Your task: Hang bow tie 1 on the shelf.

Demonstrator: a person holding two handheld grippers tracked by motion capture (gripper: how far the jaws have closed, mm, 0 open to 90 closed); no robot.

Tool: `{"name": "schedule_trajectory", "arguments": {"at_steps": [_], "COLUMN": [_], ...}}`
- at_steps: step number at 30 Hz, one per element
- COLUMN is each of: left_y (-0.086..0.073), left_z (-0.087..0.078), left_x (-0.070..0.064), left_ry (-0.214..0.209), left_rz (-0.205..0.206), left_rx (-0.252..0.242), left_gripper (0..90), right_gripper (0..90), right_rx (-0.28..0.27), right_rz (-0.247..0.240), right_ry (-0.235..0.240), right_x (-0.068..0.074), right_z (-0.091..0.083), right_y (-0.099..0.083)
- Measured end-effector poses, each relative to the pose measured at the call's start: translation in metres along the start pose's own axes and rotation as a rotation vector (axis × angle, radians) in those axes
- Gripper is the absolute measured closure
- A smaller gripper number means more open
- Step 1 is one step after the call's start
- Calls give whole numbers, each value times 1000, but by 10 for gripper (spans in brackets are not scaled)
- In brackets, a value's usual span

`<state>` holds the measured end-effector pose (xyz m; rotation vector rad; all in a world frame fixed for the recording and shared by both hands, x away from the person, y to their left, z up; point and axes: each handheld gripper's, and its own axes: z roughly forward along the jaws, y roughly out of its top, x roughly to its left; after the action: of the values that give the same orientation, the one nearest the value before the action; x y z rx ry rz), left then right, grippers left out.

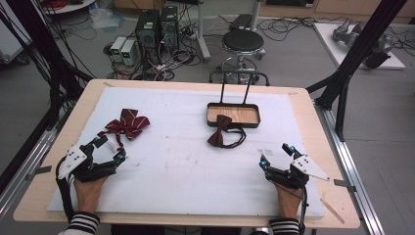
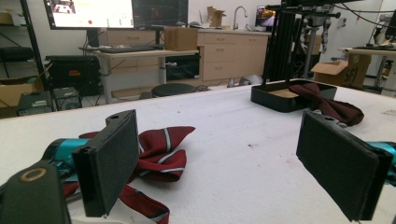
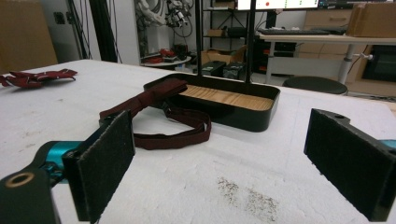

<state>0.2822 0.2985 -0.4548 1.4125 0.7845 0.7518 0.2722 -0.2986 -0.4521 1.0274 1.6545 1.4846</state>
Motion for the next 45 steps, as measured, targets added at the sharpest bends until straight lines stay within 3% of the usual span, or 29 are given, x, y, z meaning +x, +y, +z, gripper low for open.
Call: {"name": "schedule_trajectory", "arguments": {"at_steps": [20,28,35,39,45], "left_y": [0,1,12,23,46], "left_z": [0,0,-3,-1,9], "left_x": [0,1,9,15,25], "left_ry": [3,-2,-24,-35,-60], "left_rz": [4,-13,-23,-12,55], "left_rx": [2,-1,19,46,140], "left_gripper": [137,135,132,132,132], "right_gripper": [79,79,79,79,79], "right_rx": [-7,-5,-6,-5,-5], "right_rz": [4,13,14,13,15], "right_ry": [0,1,1,1,1], "right_x": [-1,-1,-1,-1,-1], "right_z": [0,-1,-1,-1,-1], "right_y": [0,0,0,0,0]}}
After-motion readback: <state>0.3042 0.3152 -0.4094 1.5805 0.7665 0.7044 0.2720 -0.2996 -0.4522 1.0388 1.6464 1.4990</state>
